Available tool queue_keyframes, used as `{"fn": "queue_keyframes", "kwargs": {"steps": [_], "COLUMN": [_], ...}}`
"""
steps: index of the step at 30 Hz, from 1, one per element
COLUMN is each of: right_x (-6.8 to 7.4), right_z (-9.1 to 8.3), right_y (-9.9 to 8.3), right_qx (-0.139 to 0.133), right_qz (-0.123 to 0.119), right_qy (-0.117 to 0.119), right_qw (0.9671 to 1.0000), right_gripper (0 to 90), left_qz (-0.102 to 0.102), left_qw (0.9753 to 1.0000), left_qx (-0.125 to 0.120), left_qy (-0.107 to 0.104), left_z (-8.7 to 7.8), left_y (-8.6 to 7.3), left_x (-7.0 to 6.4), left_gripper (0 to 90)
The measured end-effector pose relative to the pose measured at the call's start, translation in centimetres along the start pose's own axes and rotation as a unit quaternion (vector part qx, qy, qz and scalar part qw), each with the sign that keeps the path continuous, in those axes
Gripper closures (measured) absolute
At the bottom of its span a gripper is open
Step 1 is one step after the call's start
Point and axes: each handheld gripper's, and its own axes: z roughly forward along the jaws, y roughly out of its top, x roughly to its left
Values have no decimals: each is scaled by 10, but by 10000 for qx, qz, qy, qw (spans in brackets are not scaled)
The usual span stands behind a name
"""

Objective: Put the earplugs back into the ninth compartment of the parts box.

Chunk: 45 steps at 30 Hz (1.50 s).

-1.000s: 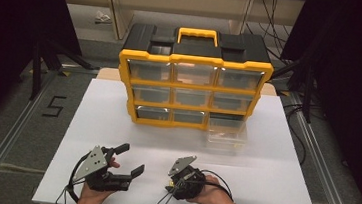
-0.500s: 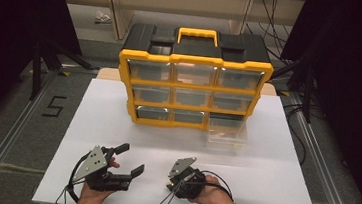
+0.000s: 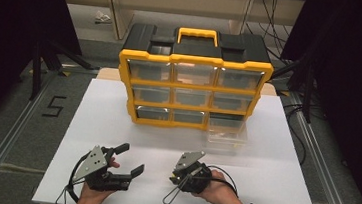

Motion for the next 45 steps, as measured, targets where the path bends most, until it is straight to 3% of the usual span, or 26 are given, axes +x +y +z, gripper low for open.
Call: {"fn": "queue_keyframes", "kwargs": {"steps": [9,17,30,37,45], "right_x": [-12,-18,-27,-40,-60], "right_z": [-22,-30,-48,-68,-93], "right_y": [4,4,6,5,-1], "right_qx": [-343,-468,-727,-997,-1367], "right_qz": [155,189,319,470,772], "right_qy": [-159,-233,-345,-524,-870], "right_qw": [9992,9985,9962,9925,9838], "right_gripper": [782,829,830,831,831], "left_qz": [2,1,8,11,12], "left_qw": [10000,10000,10000,10000,10000], "left_qx": [3,3,6,11,9], "left_qy": [3,3,9,10,8], "left_z": [0,0,0,0,0], "left_y": [0,0,0,0,0], "left_x": [0,0,0,0,0], "left_gripper": [159,159,159,159,159]}}
